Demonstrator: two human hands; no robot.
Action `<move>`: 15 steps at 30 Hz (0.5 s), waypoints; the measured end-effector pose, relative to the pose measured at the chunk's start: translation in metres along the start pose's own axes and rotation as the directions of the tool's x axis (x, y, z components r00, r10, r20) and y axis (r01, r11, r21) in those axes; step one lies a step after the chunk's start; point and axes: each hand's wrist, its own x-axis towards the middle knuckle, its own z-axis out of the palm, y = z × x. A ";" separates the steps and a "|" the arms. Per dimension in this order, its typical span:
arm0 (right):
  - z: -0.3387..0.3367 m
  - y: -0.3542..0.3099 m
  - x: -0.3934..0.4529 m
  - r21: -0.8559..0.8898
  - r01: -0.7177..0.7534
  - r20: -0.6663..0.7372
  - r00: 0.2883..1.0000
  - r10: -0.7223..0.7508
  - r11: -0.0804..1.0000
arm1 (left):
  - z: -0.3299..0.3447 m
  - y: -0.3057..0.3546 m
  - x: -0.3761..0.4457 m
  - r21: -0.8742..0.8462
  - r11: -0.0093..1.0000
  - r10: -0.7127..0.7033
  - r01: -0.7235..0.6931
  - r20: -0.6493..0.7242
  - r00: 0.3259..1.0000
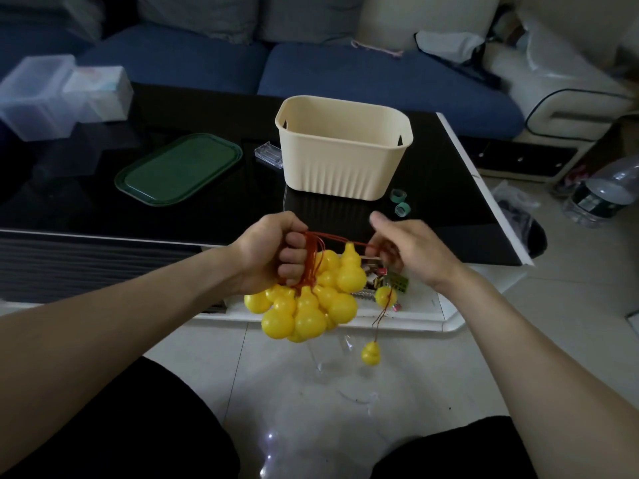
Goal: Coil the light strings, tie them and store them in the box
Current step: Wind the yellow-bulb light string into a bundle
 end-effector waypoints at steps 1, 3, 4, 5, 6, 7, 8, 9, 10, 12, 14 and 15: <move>-0.003 0.001 0.002 0.010 0.013 -0.050 0.999 -0.012 1.000 | -0.001 0.001 0.000 0.003 1.000 0.006 -0.006 -0.034 0.999; -0.006 0.002 0.002 -0.001 0.072 -0.120 0.990 -0.071 0.997 | -0.003 0.001 0.001 0.008 1.000 0.003 -0.002 -0.089 0.996; -0.006 0.002 0.002 -0.031 0.095 -0.136 0.986 -0.098 0.995 | -0.004 0.001 0.002 0.008 1.000 -0.005 0.006 -0.110 0.994; -0.004 0.002 0.001 -0.073 0.108 -0.141 0.983 -0.118 0.991 | -0.005 0.001 0.003 0.005 1.000 -0.013 0.014 -0.132 0.991; -0.001 0.001 0.000 -0.114 0.115 -0.132 0.983 -0.130 0.987 | -0.005 0.000 0.003 -0.002 1.000 -0.018 0.018 -0.151 0.988; 0.003 0.001 0.000 -0.144 0.122 -0.112 0.984 -0.139 0.982 | -0.004 0.001 0.003 -0.016 1.000 -0.019 0.017 -0.169 0.986; 0.008 0.000 -0.001 -0.166 0.130 -0.089 0.985 -0.146 0.978 | -0.004 0.001 0.003 -0.034 0.999 -0.019 0.013 -0.183 0.983; 0.013 0.000 -0.001 -0.193 0.135 -0.064 0.987 -0.150 0.972 | -0.003 0.001 0.003 -0.052 0.999 -0.017 0.007 -0.194 0.981; 0.018 0.000 -0.001 -0.231 0.139 -0.036 0.988 -0.152 0.963 | -0.002 0.002 0.003 -0.067 0.998 -0.015 0.001 -0.197 0.980; 0.027 -0.002 -0.002 -0.310 0.155 0.031 0.988 -0.153 0.938 | 0.000 0.003 0.002 -0.093 0.996 -0.011 -0.006 -0.189 0.982; 0.036 -0.006 -0.004 -0.373 0.186 0.083 0.983 -0.167 0.909 | 0.003 0.003 0.000 -0.134 0.991 -0.009 -0.015 -0.176 0.984; 0.040 -0.009 -0.005 -0.399 0.202 0.100 0.979 -0.176 0.895 | 0.005 0.004 -0.001 -0.157 0.987 -0.007 -0.021 -0.170 0.985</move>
